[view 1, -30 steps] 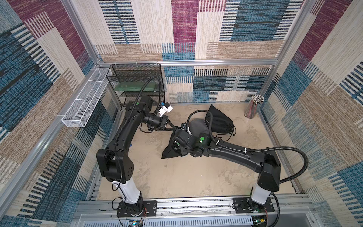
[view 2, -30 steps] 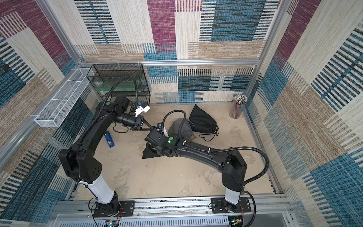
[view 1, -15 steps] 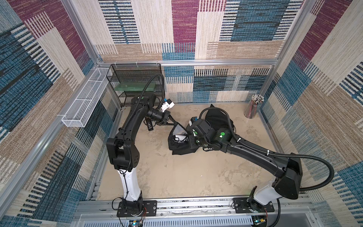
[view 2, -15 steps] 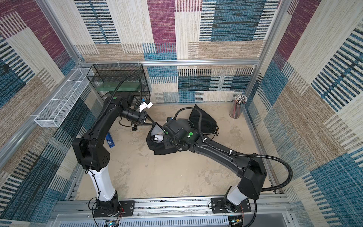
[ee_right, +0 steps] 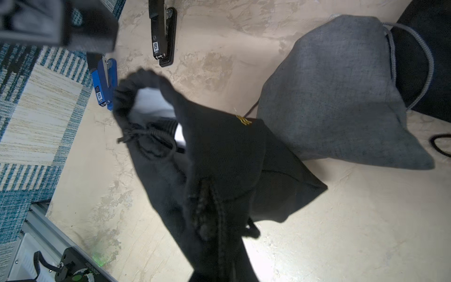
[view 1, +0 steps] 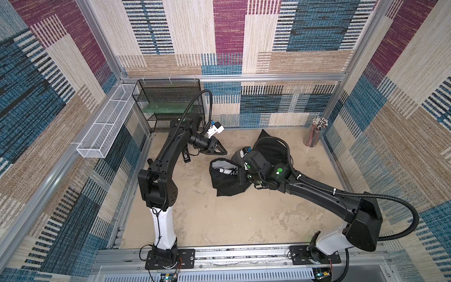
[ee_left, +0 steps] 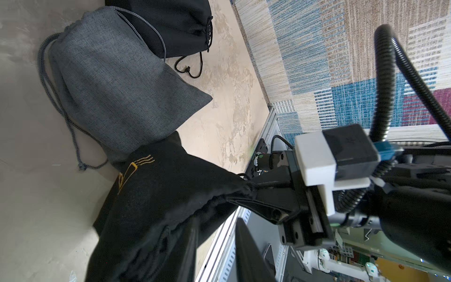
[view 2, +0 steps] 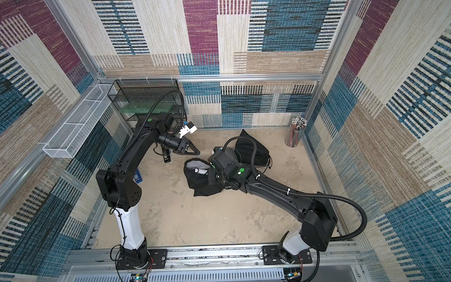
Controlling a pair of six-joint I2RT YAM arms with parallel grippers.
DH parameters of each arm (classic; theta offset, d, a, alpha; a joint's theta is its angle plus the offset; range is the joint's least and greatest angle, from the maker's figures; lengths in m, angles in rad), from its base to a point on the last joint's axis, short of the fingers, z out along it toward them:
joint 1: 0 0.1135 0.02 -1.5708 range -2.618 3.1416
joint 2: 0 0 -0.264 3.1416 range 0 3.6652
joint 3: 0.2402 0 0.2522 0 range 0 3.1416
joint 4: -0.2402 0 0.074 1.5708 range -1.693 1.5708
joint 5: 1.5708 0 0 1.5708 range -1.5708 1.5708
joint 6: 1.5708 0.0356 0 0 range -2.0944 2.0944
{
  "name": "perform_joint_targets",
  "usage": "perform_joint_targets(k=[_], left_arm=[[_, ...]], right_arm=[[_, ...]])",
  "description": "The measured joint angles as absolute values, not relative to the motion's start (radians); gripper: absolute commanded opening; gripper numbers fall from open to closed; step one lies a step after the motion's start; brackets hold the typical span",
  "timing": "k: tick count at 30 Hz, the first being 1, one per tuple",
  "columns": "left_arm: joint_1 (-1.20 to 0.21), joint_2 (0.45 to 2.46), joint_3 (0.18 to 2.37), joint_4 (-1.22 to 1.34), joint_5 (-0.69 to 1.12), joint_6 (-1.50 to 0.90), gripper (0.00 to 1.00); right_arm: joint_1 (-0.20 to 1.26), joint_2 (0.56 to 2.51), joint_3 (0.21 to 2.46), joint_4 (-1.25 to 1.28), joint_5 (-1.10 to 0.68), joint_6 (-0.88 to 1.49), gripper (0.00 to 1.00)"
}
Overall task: Pack away hair dryers
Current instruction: Place the drawstring bag at the center of the board.
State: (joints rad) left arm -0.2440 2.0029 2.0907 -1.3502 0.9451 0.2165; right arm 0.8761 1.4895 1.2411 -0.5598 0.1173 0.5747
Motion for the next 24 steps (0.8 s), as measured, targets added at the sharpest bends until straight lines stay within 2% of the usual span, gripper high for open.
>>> perform_joint_targets(k=[2, 5, 10, 18, 24], left_arm=[[-0.242, 1.999, 2.091, -1.351, 0.940, 0.226, 0.48], [-0.242, 1.983, 2.104, -1.358, 0.905, 0.243, 0.49], [-0.247, 1.882, 2.113, -1.362, 0.820, 0.296, 0.36], [-0.311, 1.716, 1.793, -1.378, 0.677, 0.421, 0.30], [-0.351, 1.681, 1.649, -1.345, 0.560, 0.445, 0.27]], right_arm=[[0.880, 1.477, 1.213, -0.547, 0.128, 0.575, 0.00], [0.882, 1.467, 1.188, -0.531, 0.137, 0.575, 0.00], [0.883, 1.465, 1.182, -0.512, 0.142, 0.575, 0.00], [0.881, 1.470, 1.177, -0.490, 0.152, 0.575, 0.00], [0.878, 1.478, 1.166, -0.467, 0.167, 0.575, 0.00]])
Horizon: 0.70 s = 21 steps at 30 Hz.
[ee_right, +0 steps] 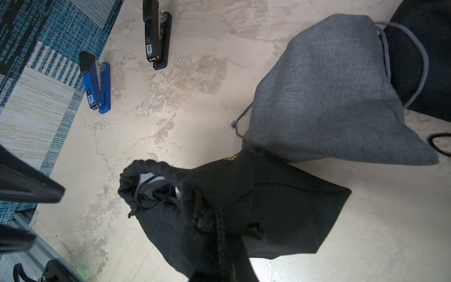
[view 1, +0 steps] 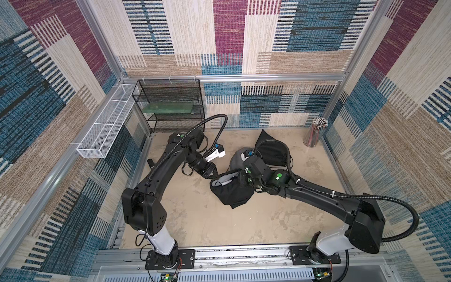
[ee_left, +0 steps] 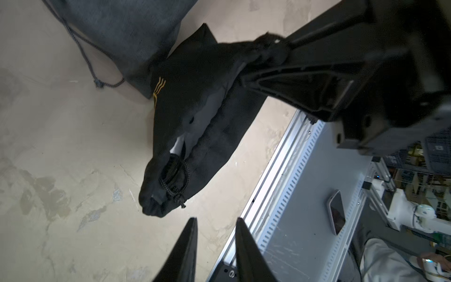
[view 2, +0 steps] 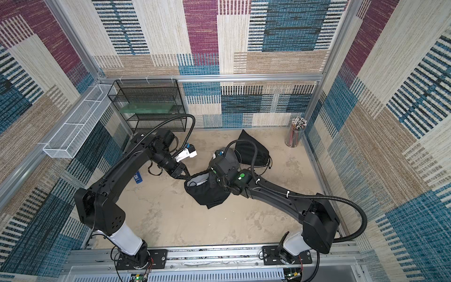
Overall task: Pack away hair dryers
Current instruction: Place the drawstring bag at the center of the board.
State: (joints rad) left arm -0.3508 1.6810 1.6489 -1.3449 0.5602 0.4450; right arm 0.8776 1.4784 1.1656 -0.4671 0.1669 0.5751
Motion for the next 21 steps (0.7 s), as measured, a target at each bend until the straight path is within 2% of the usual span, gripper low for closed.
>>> perform_joint_targets(k=[2, 6, 9, 14, 21], left_arm=[[-0.365, 1.669, 1.617, -1.328, 0.533, 0.445, 0.28], [-0.392, 1.654, 1.558, -1.302, 0.492, 0.444, 0.39], [-0.399, 1.654, 1.526, -1.269, 0.446, 0.440, 0.44], [-0.401, 1.656, 1.517, -1.216, 0.417, 0.422, 0.44], [-0.410, 1.720, 1.518, -1.185, 0.416, 0.418, 0.40]], right_arm=[[0.878, 1.481, 1.163, -0.466, 0.168, 0.576, 0.00], [0.878, 1.486, 1.158, -0.458, 0.170, 0.579, 0.00], [0.882, 1.488, 1.158, -0.456, 0.176, 0.579, 0.00], [0.887, 1.479, 1.142, -0.446, 0.181, 0.583, 0.00], [0.890, 1.452, 1.115, -0.431, 0.184, 0.593, 0.00]])
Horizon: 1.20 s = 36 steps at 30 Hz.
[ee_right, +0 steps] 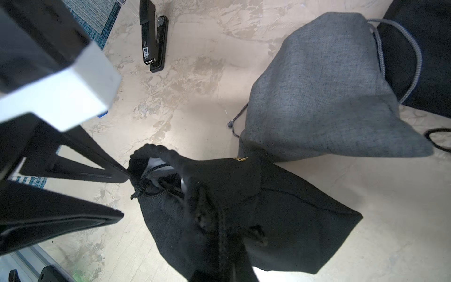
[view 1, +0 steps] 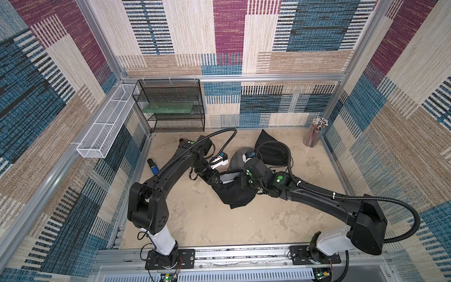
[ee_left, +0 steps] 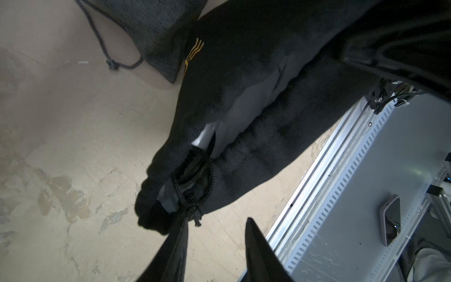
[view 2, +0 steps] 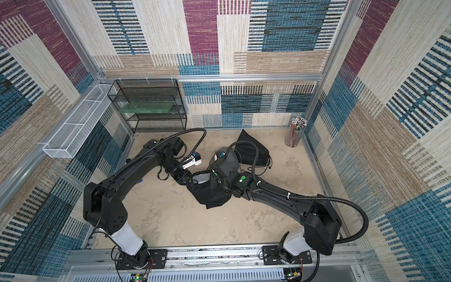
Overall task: Pack away hair dryers
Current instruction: Place the drawstring bag at the center of the board.
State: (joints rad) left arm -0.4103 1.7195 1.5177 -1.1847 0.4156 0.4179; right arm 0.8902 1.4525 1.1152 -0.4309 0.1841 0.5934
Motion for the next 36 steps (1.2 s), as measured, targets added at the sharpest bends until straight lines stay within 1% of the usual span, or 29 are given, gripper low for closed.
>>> perform_joint_targets(k=[17, 19, 22, 28, 29, 36], left_arm=[[-0.417, 1.739, 1.448, -1.082, 0.345, 0.414, 0.48], [-0.417, 1.743, 1.448, -1.073, 0.343, 0.413, 0.47], [-0.417, 1.752, 1.449, -1.063, 0.342, 0.410, 0.39], [-0.421, 1.756, 1.439, -1.051, 0.343, 0.406, 0.01], [-0.422, 1.756, 1.438, -1.050, 0.343, 0.405, 0.00], [-0.430, 1.737, 1.438, -1.051, 0.332, 0.395, 0.00]], right_arm=[[0.893, 1.446, 1.099, -0.400, 0.184, 0.598, 0.00], [0.894, 1.446, 1.097, -0.395, 0.184, 0.598, 0.00], [0.896, 1.446, 1.096, -0.393, 0.184, 0.598, 0.00], [0.894, 1.446, 1.096, -0.392, 0.184, 0.598, 0.00], [0.892, 1.446, 1.096, -0.391, 0.184, 0.598, 0.00], [0.889, 1.448, 1.096, -0.387, 0.184, 0.598, 0.00]])
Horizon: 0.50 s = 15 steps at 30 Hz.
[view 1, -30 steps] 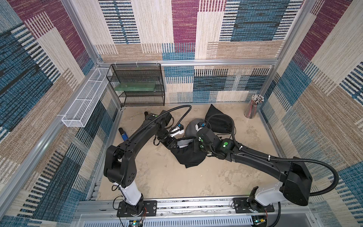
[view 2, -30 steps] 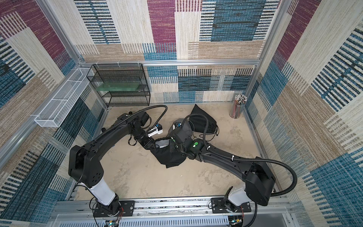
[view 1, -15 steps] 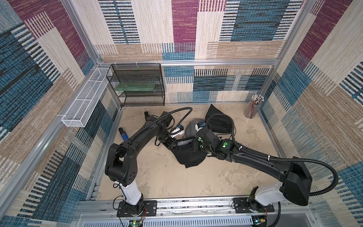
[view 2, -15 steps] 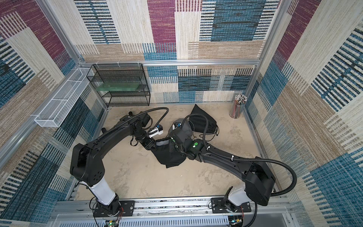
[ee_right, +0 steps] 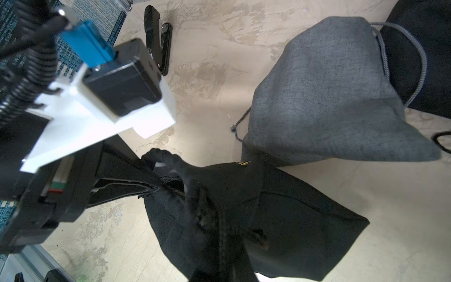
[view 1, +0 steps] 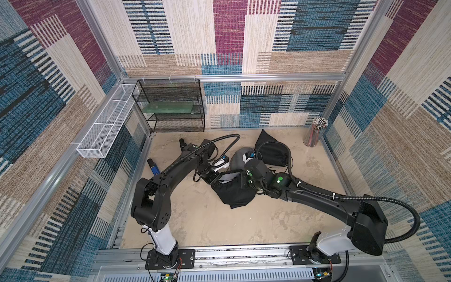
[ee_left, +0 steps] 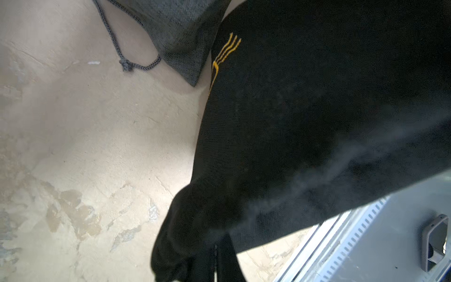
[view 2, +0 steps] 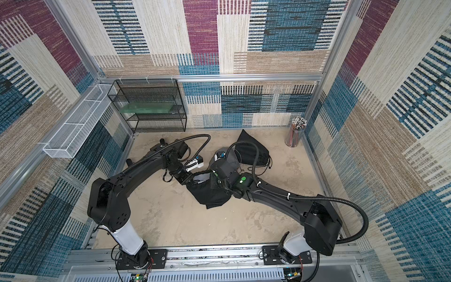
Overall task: Pack away hair dryers
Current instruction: Place the drawstring bag at the center of the board, then pull the drawstrings on both sides of the drawstring bag.
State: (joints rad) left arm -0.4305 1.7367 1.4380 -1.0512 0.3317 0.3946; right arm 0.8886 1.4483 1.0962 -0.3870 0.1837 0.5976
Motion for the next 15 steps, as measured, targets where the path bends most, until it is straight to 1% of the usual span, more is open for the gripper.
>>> perform_joint_targets(k=[8, 12, 15], left_arm=[[-0.430, 1.653, 1.538, -1.077, 0.315, 0.399, 0.00], [-0.430, 1.644, 1.648, -1.097, 0.333, 0.399, 0.00], [-0.430, 1.673, 1.756, -1.111, 0.369, 0.393, 0.00]], right_arm=[[0.853, 1.444, 1.071, -0.388, 0.187, 0.614, 0.01], [0.814, 1.420, 1.047, -0.393, 0.182, 0.628, 0.02], [0.788, 1.396, 1.031, -0.393, 0.163, 0.632, 0.03]])
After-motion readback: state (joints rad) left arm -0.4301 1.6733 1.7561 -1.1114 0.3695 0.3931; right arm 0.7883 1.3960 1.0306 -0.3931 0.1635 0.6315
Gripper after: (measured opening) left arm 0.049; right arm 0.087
